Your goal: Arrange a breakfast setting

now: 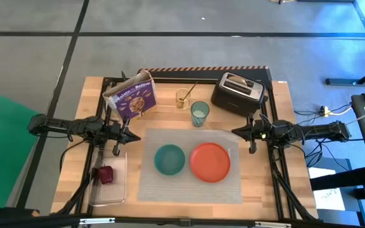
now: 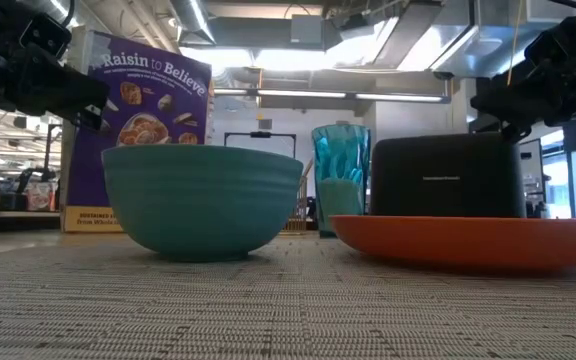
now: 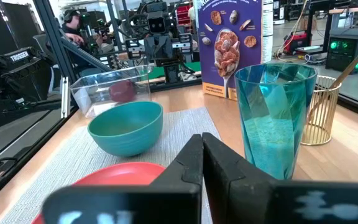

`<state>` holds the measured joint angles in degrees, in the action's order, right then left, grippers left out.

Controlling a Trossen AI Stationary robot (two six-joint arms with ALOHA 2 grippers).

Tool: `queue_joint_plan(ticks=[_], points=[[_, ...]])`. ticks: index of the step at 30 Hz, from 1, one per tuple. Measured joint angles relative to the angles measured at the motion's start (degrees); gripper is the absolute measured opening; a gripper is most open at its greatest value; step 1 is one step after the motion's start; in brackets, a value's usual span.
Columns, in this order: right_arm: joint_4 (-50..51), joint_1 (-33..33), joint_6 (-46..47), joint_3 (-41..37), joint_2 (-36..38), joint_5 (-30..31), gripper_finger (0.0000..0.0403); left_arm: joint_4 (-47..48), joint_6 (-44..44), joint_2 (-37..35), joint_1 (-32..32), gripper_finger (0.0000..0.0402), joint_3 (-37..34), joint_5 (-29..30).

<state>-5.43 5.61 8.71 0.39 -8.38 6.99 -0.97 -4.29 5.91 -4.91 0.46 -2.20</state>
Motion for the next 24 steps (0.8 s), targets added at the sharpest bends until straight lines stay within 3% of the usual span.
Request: queue_joint_plan(ticks=[7, 11, 14, 20, 24], points=[[-0.1, 0.0, -0.6, 0.0, 0.0, 0.1, 0.0001, 0.0, 0.0, 0.0, 0.0, 0.0, 0.0, 0.0], [-3.7, 0.0, -18.1, 0.0, -0.1, 5.5, 0.0001, 0.0, 0.0, 0.0, 0.0, 0.0, 0.0, 0.0], [-5.0, 0.0, -22.7, 0.0, 0.0, 7.1, 0.0001, 0.0, 0.0, 0.0, 0.0, 0.0, 0.0, 0.0], [-5.3, 0.0, -21.3, 0.0, 0.0, 7.2, 0.0001, 0.0, 0.0, 0.0, 0.0, 0.0, 0.0, 0.0], [-7.6, 0.0, -7.0, 0.0, 0.0, 4.7, 0.0001, 0.0, 0.0, 0.0, 0.0, 0.0, 0.0, 0.0]])
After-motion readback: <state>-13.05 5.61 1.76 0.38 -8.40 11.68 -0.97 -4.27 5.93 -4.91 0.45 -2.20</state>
